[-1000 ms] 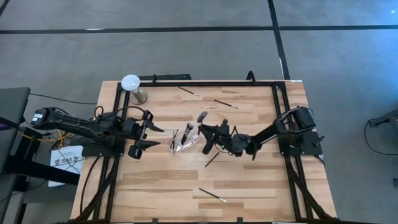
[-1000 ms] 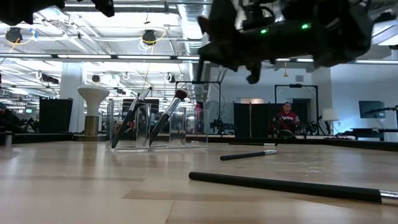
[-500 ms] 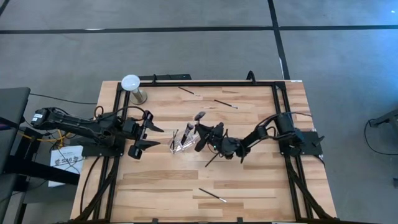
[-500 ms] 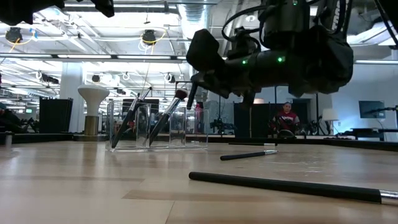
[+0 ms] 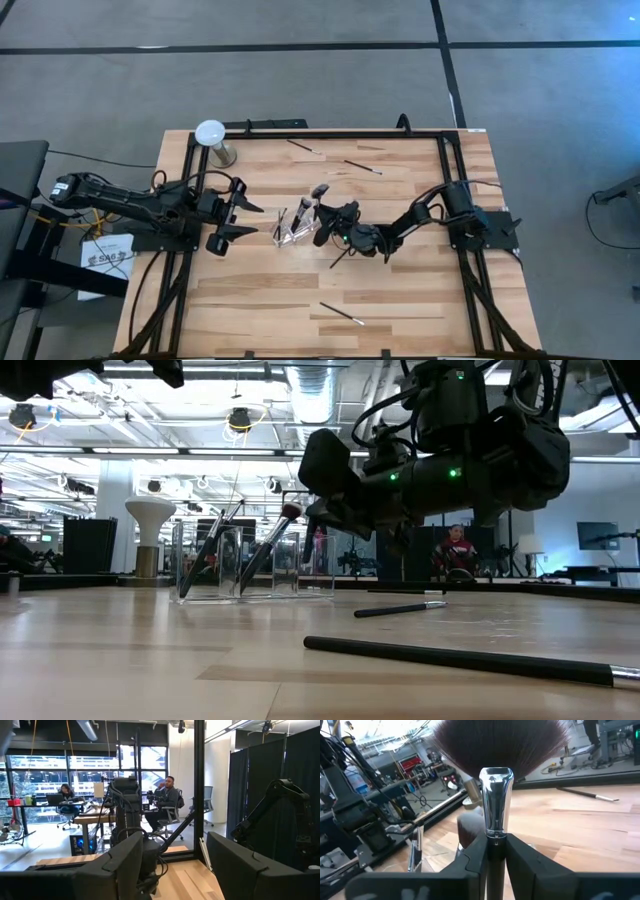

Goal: Put items in baskets/containers
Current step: Put the highlighter brush into the right section of the transparent organizer, then put the black eyeshadow brush into the left section of the transparent organizer

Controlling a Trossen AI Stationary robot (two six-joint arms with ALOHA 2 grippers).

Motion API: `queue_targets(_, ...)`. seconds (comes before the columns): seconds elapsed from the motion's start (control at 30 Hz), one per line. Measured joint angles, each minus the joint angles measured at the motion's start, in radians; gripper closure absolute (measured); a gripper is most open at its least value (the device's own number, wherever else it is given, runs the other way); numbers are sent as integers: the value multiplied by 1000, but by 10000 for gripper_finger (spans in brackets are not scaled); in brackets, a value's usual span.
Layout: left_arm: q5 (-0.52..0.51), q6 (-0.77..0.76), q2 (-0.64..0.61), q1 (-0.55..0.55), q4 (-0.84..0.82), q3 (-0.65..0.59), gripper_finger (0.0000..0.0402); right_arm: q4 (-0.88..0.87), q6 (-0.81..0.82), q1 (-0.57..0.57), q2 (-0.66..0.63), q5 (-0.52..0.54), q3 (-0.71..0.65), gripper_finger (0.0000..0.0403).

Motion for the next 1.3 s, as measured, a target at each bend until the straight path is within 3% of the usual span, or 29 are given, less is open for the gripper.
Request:
queue_targets(0.67, 0, -1, 0, 0, -4, 1, 184, -8, 36, 5, 0, -4, 0, 341)
queue_targets(1.07, 0, -8, 0, 0, -7, 1, 184, -34, 71, 8, -1, -3, 0, 235)
queue_targets(1.3, 0, -8, 0, 0, -8, 1, 184, -38, -26, 35, -59, 2, -1, 219)
